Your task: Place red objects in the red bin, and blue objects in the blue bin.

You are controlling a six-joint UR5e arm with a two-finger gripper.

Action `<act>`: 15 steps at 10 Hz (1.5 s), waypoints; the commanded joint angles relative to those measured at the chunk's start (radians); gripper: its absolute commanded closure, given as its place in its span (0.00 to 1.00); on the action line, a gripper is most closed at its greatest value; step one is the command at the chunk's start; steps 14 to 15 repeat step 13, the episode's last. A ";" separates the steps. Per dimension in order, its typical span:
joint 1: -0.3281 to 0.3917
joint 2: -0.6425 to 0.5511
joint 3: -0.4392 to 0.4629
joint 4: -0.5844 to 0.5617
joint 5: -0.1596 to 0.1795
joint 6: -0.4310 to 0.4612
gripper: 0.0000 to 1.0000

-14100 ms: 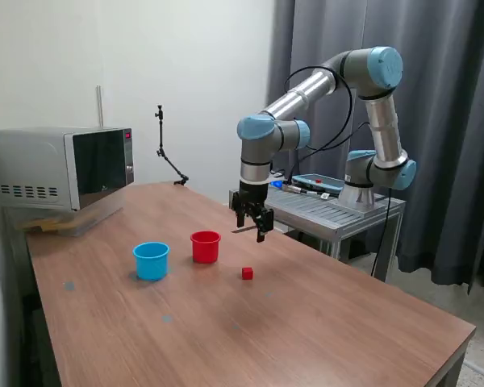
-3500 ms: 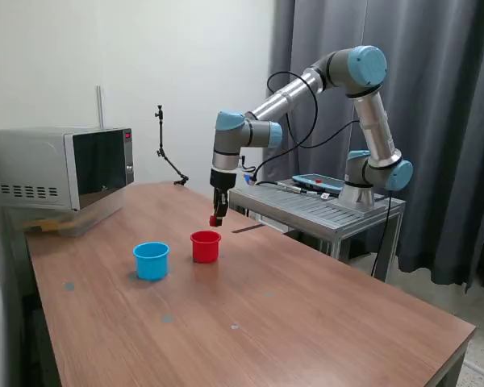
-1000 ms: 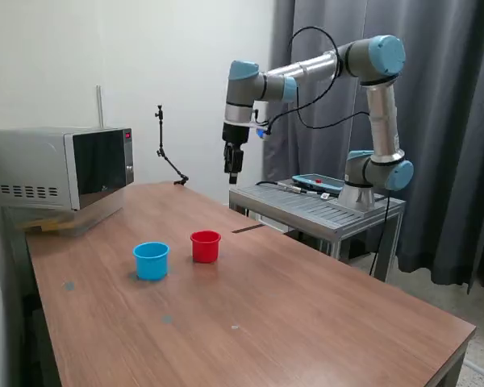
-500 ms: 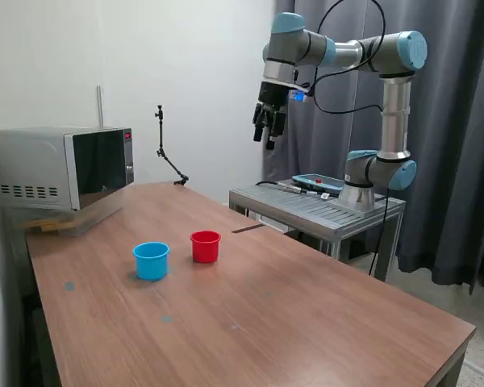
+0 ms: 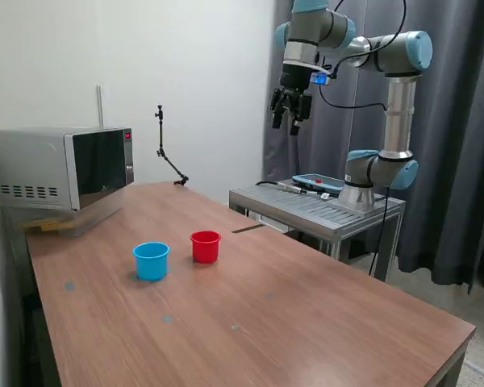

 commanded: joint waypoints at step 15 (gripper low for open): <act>0.040 -0.023 -0.004 0.035 0.082 -0.064 0.00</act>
